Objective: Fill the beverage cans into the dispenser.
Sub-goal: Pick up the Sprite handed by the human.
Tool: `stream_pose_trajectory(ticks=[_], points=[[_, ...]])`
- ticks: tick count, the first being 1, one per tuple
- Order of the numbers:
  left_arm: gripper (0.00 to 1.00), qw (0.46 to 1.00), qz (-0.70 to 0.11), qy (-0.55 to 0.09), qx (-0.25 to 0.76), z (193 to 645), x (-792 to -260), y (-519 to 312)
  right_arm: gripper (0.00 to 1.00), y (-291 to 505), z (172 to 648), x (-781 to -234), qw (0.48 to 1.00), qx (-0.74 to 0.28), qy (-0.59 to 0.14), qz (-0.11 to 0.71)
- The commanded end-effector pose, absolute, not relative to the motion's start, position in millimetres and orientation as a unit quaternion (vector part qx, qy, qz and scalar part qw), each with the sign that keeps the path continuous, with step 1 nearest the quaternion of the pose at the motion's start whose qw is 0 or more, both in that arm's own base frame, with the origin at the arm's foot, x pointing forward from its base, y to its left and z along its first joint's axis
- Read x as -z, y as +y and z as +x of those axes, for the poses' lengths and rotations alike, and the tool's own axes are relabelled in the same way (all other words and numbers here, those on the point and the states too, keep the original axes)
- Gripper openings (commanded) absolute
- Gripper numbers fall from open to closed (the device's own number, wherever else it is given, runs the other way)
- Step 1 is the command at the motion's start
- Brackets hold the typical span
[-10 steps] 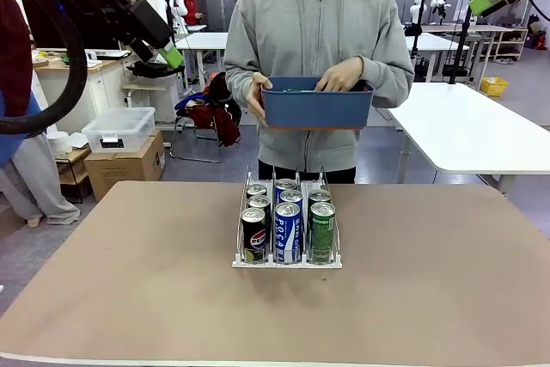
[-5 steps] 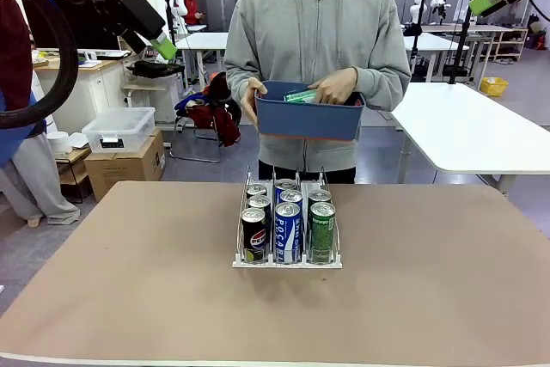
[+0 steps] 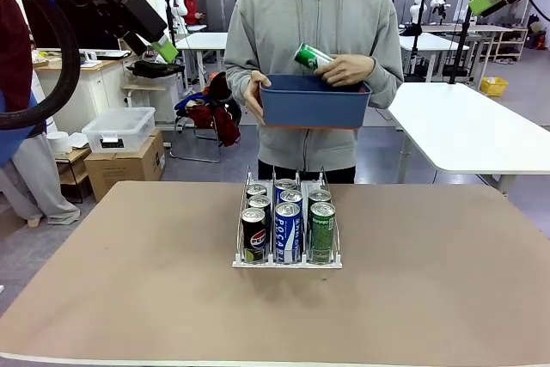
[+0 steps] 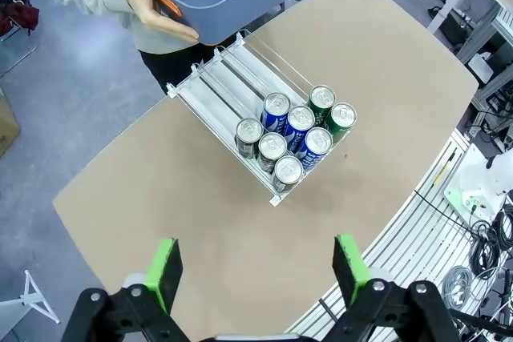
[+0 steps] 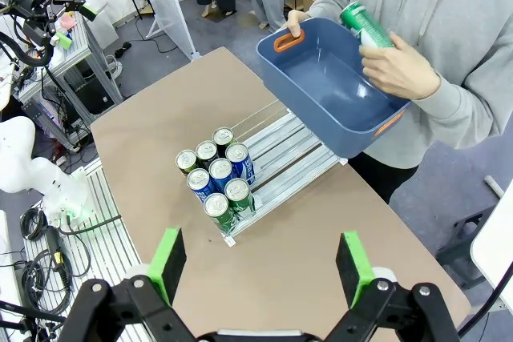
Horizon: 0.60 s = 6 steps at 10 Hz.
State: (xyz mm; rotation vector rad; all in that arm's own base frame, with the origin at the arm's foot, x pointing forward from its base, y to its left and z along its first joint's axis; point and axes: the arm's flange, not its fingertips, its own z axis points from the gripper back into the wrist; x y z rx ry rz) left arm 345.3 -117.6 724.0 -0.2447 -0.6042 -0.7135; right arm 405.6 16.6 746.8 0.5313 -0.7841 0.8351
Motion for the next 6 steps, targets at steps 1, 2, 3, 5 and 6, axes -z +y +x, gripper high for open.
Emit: stream_pose_trajectory(ticks=[1, 2, 3, 5, 6], points=[[1.0, 0.884, -0.123, -0.29, 0.345, 345.4, -724.1, -116.6, 1.0, 16.9, 405.4, -746.0, 0.807, -0.39, -0.366, 0.249], [1.0, 0.884, -0.123, -0.29, 0.345, 345.4, -724.1, -116.6, 1.0, 16.9, 405.4, -746.0, 0.807, -0.39, -0.366, 0.249], [1.0, 0.884, -0.123, -0.29, 0.345, 345.4, -724.1, -116.6, 1.0, 16.9, 405.4, -746.0, 0.807, -0.39, -0.366, 0.249], [1.0, 0.884, -0.123, -0.29, 0.345, 345.4, -724.1, -116.6, 1.0, 16.9, 405.4, -746.0, 0.807, -0.39, -0.366, 0.249], [1.0, 0.884, -0.123, -0.29, 0.345, 345.4, -724.1, -116.6, 1.0, 16.9, 405.4, -746.0, 0.807, -0.39, -0.366, 0.249]])
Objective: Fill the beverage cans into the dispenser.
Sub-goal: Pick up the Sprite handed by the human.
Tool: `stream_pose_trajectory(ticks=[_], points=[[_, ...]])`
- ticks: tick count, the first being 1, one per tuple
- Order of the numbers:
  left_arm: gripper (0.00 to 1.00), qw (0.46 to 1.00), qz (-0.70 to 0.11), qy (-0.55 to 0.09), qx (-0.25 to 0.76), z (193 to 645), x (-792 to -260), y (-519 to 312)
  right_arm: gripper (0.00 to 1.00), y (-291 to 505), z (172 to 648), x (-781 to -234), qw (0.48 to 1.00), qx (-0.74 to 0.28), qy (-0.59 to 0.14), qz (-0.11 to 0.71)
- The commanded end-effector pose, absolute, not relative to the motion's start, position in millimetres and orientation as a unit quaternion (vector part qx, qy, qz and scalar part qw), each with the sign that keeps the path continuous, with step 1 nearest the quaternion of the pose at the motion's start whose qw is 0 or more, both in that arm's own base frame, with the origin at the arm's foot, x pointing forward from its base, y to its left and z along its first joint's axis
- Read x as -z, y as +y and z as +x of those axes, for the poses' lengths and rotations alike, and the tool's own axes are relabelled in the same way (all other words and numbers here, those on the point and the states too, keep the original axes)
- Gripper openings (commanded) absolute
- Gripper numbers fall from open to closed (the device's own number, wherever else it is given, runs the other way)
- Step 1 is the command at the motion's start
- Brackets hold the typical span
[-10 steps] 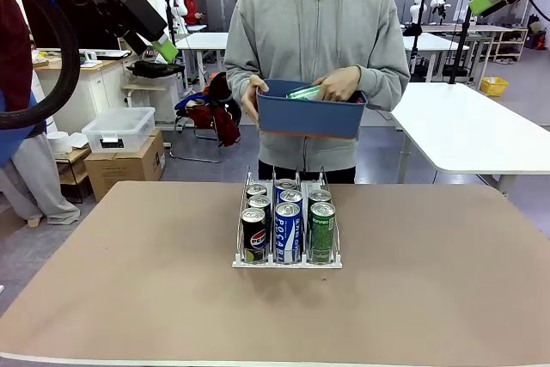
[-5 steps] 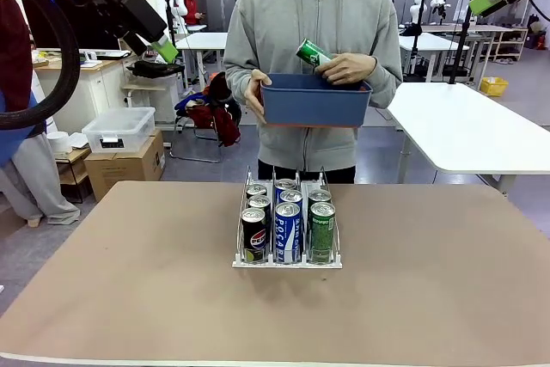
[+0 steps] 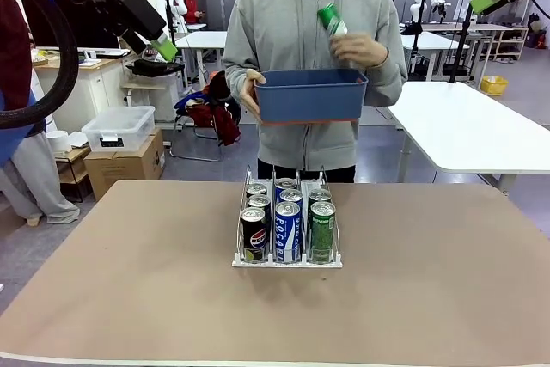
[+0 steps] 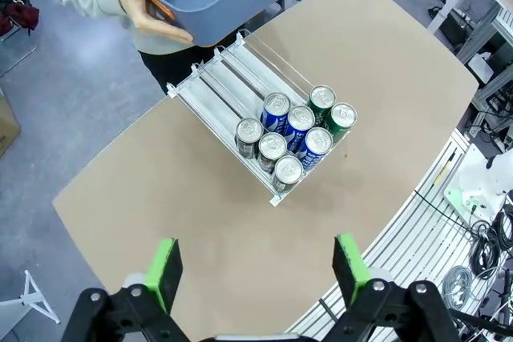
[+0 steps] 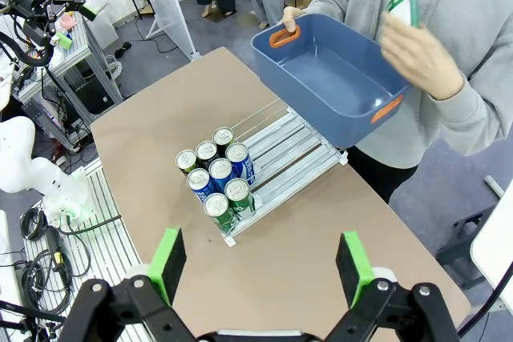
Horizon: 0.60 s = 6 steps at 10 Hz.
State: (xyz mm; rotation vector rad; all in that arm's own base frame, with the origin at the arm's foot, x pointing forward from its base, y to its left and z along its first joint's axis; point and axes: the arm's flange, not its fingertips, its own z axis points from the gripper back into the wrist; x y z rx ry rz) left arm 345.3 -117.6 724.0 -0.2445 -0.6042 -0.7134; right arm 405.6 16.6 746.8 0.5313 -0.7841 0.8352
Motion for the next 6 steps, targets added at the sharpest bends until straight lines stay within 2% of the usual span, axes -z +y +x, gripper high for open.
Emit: stream_pose_trajectory(ticks=[1, 6], points=[[1.0, 0.884, -0.123, -0.29, 0.345, 345.4, -724.1, -116.6, 1.0, 16.9, 405.4, -746.0, 0.807, -0.39, -0.366, 0.249], [1.0, 0.884, -0.123, -0.29, 0.345, 345.4, -724.1, -116.6, 1.0, 16.9, 405.4, -746.0, 0.807, -0.39, -0.366, 0.249]])
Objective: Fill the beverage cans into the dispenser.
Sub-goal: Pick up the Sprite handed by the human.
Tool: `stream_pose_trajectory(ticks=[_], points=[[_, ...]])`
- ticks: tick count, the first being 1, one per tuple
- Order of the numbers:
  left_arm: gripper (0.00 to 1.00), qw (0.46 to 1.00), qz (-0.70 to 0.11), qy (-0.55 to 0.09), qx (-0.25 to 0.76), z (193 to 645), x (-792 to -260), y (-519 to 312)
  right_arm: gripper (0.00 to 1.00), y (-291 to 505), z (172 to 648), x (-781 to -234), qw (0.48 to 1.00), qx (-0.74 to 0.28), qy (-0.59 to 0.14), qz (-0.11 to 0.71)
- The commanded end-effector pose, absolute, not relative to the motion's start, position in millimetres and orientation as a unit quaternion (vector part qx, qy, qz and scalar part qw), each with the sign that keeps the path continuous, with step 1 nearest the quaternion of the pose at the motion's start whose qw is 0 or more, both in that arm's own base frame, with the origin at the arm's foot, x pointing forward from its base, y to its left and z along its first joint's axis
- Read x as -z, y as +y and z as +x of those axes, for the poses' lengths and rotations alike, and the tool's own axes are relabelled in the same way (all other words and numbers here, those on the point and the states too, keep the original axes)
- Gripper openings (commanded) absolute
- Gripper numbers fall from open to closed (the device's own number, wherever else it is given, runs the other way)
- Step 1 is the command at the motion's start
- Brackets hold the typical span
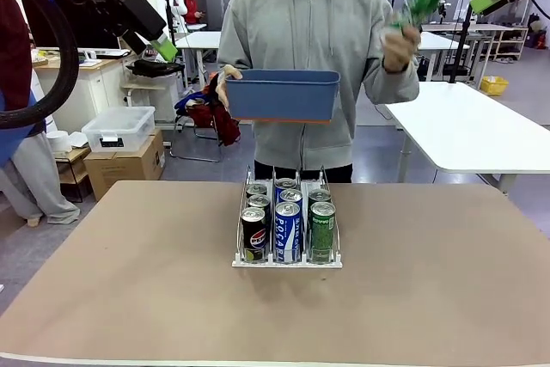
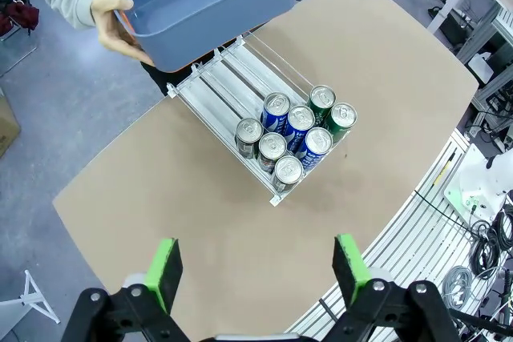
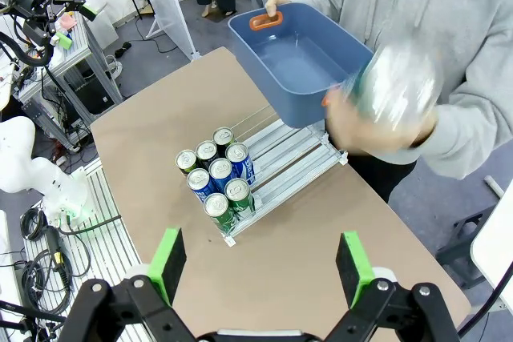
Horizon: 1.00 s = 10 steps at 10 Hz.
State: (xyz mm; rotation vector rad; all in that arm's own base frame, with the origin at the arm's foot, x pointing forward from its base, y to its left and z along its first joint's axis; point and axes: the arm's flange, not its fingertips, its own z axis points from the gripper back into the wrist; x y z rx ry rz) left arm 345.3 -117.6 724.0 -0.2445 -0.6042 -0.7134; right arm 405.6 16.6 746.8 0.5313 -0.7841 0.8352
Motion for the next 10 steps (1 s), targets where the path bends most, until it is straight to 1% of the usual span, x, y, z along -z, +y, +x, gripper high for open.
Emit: stream_pose_trajectory(ticks=[1, 10], points=[[1.0, 0.884, -0.123, -0.29, 0.345, 345.4, -724.1, -116.6, 1.0, 16.9, 405.4, -746.0, 0.807, -0.39, -0.366, 0.249], [1.0, 0.884, -0.123, -0.29, 0.345, 345.4, -724.1, -116.6, 1.0, 16.9, 405.4, -746.0, 0.807, -0.39, -0.366, 0.249]])
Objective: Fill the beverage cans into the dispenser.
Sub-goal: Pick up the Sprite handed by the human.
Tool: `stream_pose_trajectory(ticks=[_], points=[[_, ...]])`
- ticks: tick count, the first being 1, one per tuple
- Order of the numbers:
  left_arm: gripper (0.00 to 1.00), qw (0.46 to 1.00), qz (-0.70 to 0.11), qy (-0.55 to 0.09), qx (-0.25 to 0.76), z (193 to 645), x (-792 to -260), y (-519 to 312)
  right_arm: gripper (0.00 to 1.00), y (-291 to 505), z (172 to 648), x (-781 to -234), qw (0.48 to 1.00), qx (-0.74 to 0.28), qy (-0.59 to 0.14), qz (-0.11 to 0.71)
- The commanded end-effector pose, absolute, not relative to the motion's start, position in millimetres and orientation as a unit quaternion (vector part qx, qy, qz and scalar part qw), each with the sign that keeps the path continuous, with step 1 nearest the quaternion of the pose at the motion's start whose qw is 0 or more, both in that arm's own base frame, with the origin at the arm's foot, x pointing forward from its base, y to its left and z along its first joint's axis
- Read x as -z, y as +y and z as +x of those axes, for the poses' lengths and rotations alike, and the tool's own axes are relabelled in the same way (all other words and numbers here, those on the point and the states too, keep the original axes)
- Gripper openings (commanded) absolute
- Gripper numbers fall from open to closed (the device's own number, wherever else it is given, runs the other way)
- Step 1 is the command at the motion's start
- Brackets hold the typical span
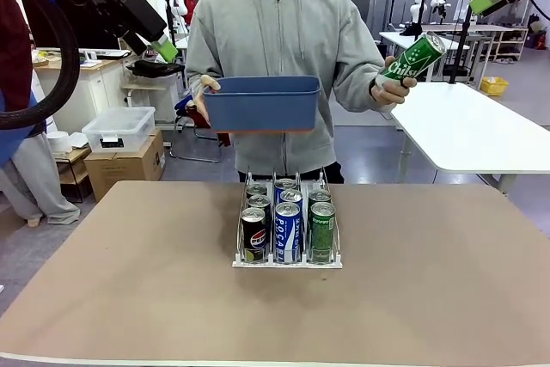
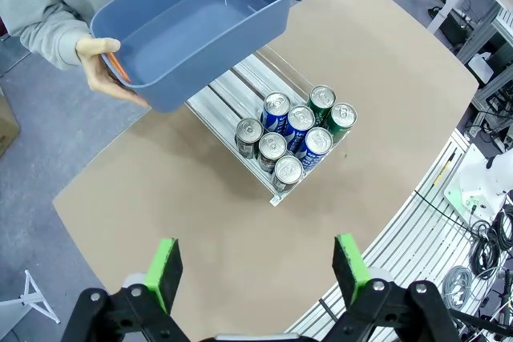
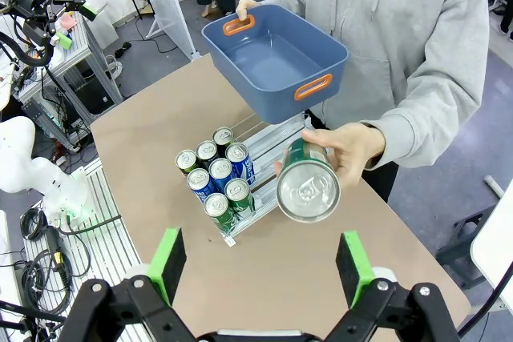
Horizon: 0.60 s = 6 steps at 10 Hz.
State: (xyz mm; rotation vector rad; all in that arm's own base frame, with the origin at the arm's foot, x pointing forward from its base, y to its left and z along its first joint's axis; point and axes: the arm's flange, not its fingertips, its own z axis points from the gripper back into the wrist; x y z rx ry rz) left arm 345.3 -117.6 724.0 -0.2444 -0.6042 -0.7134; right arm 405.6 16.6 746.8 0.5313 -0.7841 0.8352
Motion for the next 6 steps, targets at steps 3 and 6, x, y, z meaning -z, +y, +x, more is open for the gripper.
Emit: stream_pose_trajectory(ticks=[3, 6], points=[[1.0, 0.884, -0.123, -0.29, 0.345, 345.4, -724.1, -116.6, 1.0, 16.9, 405.4, -746.0, 0.807, -0.39, -0.366, 0.249], [1.0, 0.884, -0.123, -0.29, 0.345, 345.4, -724.1, -116.6, 1.0, 14.4, 415.5, -742.9, 0.814, -0.403, -0.345, 0.237]])
